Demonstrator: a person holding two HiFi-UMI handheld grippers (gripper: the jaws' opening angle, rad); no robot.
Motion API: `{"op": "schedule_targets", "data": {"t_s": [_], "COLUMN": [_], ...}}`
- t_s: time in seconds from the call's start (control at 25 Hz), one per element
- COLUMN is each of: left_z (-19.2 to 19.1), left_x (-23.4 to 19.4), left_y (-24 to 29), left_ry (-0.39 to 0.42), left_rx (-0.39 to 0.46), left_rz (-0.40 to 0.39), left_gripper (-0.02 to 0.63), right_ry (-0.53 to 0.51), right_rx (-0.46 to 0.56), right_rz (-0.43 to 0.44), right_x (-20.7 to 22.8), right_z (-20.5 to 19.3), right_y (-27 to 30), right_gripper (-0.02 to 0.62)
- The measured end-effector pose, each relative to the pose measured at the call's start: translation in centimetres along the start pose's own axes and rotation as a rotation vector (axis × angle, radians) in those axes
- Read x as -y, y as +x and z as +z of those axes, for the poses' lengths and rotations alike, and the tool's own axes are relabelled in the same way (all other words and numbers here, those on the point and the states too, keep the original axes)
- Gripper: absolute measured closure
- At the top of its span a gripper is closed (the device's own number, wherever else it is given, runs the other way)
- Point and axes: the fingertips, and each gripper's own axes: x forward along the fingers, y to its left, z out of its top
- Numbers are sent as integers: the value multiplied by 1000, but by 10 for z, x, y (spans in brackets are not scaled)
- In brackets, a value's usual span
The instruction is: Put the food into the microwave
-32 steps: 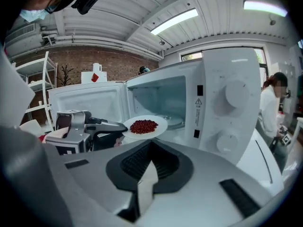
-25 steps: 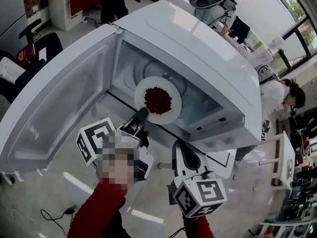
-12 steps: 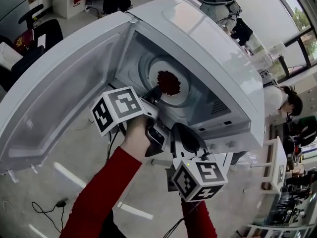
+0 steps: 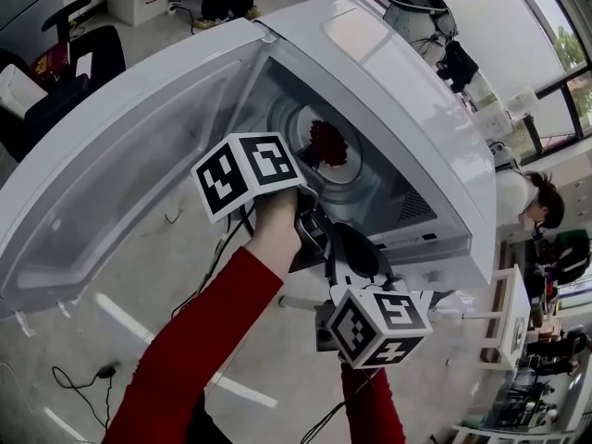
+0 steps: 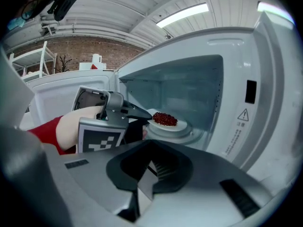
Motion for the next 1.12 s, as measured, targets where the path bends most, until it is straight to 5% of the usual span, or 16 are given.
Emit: {"op": "schedule_targets", "data": {"t_s": [0.88,1.12], "left_z": [7,12], "left_x": [-5,-10], "left_y": [14,14], "left_ry": [202,345], "left_rx": [-62,-48], "left_rz": [192,249], "left_gripper": [581,578], "right_ry": [-36,-40], "right_rx": [-17,-29], "right_rz": [-22,-31], "right_x": [-2,-3], "right_z": [6,2], "right_y": [3,3], "right_gripper": [581,581]}}
